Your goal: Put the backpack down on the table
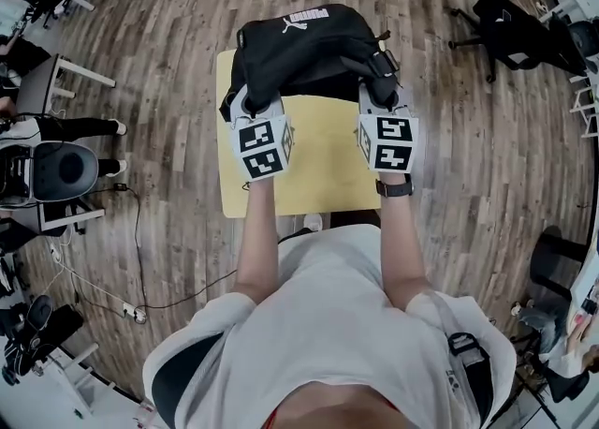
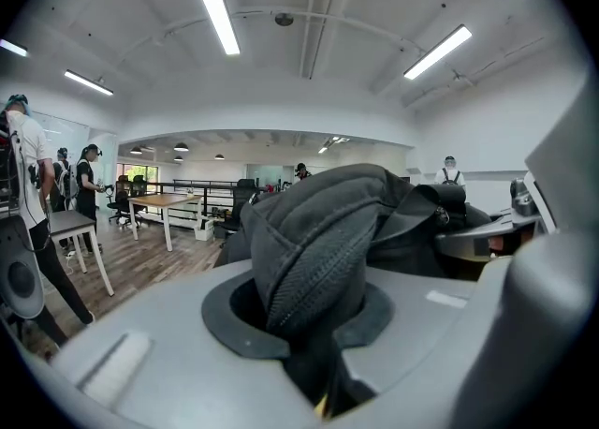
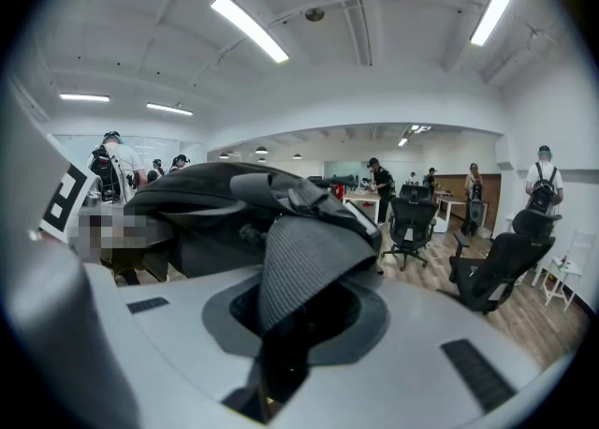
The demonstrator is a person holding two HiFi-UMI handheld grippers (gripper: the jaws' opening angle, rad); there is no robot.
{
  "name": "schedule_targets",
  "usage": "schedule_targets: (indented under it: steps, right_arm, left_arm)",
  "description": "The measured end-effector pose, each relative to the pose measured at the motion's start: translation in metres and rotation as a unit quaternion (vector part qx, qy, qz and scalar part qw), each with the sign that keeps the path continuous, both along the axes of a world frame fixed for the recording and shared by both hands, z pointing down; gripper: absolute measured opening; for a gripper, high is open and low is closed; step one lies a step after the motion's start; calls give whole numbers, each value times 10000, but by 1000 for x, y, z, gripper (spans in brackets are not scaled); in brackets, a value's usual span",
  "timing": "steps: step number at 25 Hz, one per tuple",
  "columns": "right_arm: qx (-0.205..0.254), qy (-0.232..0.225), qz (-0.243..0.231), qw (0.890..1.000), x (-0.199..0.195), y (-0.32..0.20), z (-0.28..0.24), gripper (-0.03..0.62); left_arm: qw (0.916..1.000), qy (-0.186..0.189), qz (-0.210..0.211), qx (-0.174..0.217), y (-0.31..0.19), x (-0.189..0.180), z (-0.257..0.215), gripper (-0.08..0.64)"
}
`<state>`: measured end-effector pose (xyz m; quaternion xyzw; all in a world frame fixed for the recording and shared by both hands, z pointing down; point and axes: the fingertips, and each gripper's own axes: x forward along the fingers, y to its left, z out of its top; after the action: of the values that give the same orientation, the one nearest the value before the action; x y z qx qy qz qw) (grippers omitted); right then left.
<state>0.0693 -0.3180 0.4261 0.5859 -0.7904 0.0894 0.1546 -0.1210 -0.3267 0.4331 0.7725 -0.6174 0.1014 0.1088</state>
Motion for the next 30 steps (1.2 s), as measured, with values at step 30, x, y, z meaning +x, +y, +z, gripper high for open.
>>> schedule_targets:
  steps: [30]
  right_arm:
    - [-740, 51, 20, 9972, 17, -95, 143, 57]
  left_arm:
    - [9965, 3, 13, -841, -95, 17, 146, 71]
